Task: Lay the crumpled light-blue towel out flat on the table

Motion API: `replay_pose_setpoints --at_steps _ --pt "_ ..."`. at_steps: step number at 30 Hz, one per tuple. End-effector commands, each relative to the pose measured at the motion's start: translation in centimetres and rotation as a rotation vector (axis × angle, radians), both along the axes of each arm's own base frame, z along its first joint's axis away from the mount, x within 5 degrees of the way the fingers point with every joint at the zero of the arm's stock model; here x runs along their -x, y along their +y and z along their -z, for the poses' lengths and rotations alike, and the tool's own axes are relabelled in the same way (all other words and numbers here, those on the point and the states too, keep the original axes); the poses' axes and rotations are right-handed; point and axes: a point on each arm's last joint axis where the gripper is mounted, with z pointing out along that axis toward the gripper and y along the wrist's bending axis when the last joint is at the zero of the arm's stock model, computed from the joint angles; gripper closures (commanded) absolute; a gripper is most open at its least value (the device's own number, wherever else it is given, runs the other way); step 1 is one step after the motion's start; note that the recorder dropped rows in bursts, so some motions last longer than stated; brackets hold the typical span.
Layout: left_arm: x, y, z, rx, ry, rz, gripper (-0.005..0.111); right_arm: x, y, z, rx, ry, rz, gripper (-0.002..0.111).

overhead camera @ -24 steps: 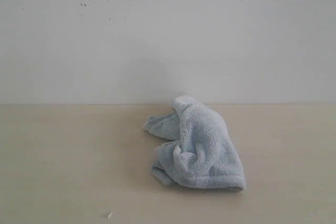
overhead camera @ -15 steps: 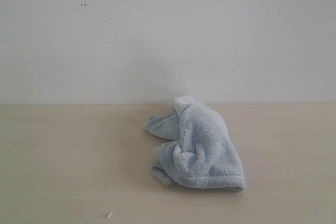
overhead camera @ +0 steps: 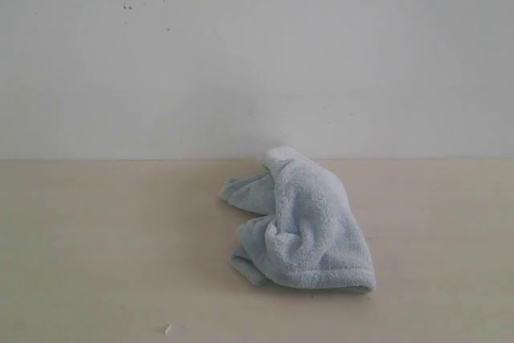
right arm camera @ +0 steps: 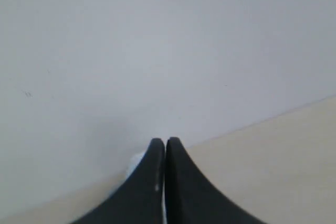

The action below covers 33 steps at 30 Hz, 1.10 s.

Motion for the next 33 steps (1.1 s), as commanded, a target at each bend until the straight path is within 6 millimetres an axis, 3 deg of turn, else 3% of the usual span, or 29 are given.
replay_pose_setpoints --at_steps 1,5,10,13,14,15,17,18,19,20,22,23,25,29,33 --pt "0.0 0.0 0.0 -0.003 -0.009 0.007 0.103 0.2 -0.1 -1.0 -0.288 -0.071 -0.044 0.108" --pt "0.0 0.0 0.0 -0.003 -0.009 0.007 0.103 0.4 -0.2 -1.8 -0.371 -0.146 -0.067 0.108" --pt "0.0 0.0 0.0 -0.003 -0.009 0.007 0.103 -0.4 0.2 -3.6 -0.2 -0.043 -0.051 0.108" --pt "0.0 0.0 0.0 -0.003 -0.009 0.007 0.103 -4.1 1.0 -6.5 0.036 0.076 -0.039 0.108" --pt "0.0 0.0 0.0 -0.003 -0.009 0.007 0.103 -6.8 1.5 -6.8 0.124 0.174 -0.044 0.108" --pt "0.0 0.0 0.0 -0.003 -0.009 0.007 0.103 -8.0 1.8 -7.2 0.167 0.205 -0.053 0.108" --pt "0.0 0.0 0.0 -0.003 -0.009 0.007 0.103 -12.7 3.6 -6.5 0.281 0.333 -0.126 0.108" --pt "0.0 0.0 0.0 -0.003 -0.009 0.007 0.103 -16.1 5.9 -5.6 0.373 0.395 -0.216 0.108" --pt "0.0 0.0 0.0 -0.003 -0.009 0.007 0.103 -17.6 7.1 -4.7 0.425 0.423 -0.263 0.108" --pt "0.0 0.0 0.0 -0.003 -0.009 0.007 0.103 -20.7 10.2 -3.5 0.512 0.451 -0.354 0.105" --pt "0.0 0.0 0.0 -0.003 -0.009 0.007 0.103 -24.9 13.9 -2.0 0.597 0.492 -0.411 0.087" --pt "0.0 0.0 0.0 -0.003 -0.009 0.007 0.103 -27.3 15.3 -0.3 0.63 0.55 -0.409 0.071" --pt "0.0 0.0 0.0 -0.003 -0.009 0.007 0.103 -30.8 16.7 1.5 0.654 0.608 -0.382 0.054" --pt "0.0 0.0 0.0 -0.003 -0.009 0.007 0.103 -34.9 18.2 6.1 0.706 0.704 -0.36 0.06" --pt "0.0 0.0 0.0 -0.003 -0.009 0.007 0.103 -36.1 18.5 9.4 0.756 0.788 -0.348 0.063"
